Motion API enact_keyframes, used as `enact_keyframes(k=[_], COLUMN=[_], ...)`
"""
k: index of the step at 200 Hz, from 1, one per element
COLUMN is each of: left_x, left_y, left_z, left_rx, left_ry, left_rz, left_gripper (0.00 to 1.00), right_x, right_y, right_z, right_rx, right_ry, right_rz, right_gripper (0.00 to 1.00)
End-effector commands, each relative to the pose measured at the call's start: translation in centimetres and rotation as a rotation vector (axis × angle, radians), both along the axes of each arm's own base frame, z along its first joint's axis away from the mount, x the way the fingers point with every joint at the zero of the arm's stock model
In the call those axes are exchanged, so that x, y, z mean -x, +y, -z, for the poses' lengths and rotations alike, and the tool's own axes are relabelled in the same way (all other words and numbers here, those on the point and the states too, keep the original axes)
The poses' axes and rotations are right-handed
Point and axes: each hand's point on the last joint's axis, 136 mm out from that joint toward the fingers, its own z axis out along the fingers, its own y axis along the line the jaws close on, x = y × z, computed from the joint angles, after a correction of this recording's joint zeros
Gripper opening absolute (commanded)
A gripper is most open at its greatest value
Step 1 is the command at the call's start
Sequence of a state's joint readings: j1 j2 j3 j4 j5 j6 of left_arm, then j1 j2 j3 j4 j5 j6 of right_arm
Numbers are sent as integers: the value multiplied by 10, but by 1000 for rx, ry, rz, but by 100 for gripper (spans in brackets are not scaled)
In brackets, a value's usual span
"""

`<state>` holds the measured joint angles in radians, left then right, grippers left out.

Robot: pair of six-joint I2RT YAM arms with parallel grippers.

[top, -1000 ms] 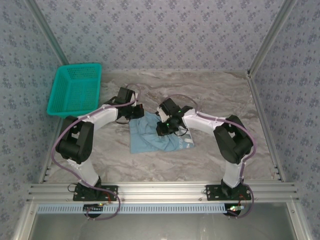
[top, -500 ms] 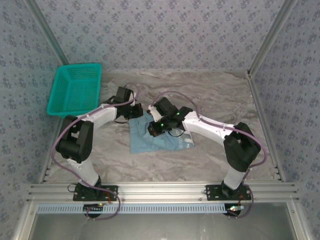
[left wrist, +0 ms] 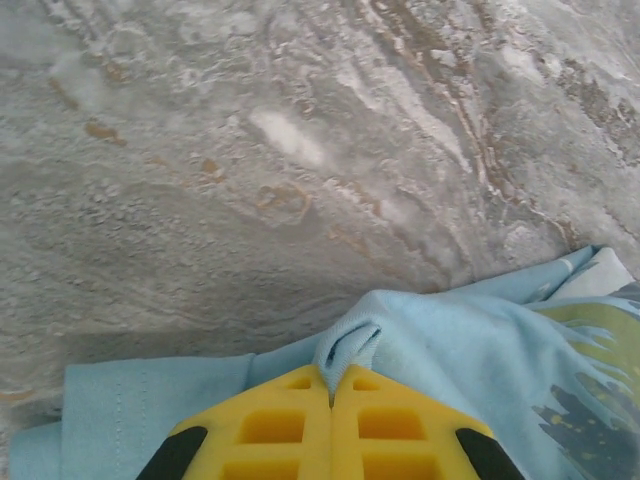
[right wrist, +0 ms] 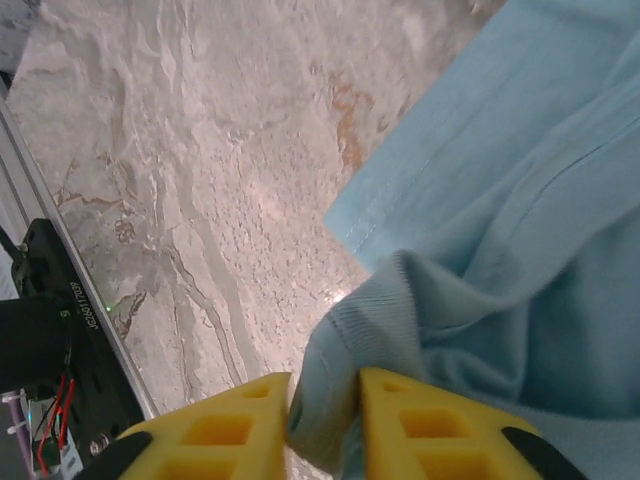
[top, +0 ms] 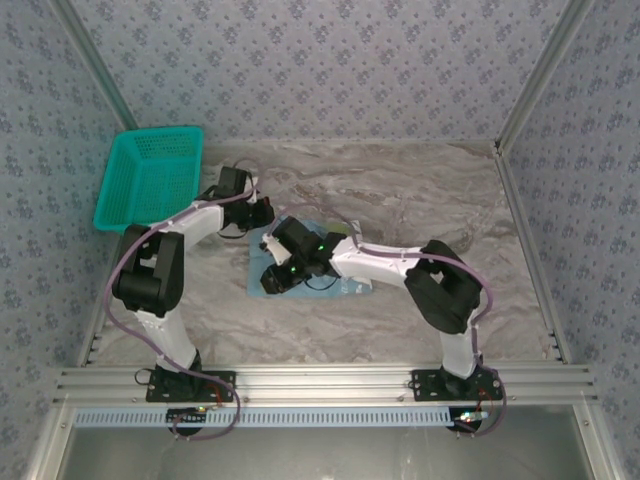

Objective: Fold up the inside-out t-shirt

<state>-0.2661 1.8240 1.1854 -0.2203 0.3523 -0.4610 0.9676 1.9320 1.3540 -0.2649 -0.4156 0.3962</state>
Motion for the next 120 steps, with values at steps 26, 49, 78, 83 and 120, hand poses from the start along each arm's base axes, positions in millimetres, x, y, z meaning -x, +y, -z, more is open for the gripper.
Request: enact_keyframes(k=[26, 49, 78, 83, 120], left_x=[-13, -20, -28, -30, -44], left_y=[7, 3, 1, 1, 1], left_z=[5, 5, -5, -8, -25], left_rx=[35, 46, 49, 49, 31], left_ry=[-3, -2, -20, -28, -80], left_rz=[-14, -12, -9, -8, -5], left_gripper=[5, 5, 5, 5, 5], right_x=[-1, -37, -100, -110, -142], right_y=[-9, -47, -107, -118, -163], right_z=[-66, -65, -35, -26, 35], right_rx=[-152, -117, -1, 34, 180], right_ry=[-84, -137, -136, -123, -8], right_rz=[-86, 22, 288, 334, 519], right_gripper=[49, 58, 59, 58, 52])
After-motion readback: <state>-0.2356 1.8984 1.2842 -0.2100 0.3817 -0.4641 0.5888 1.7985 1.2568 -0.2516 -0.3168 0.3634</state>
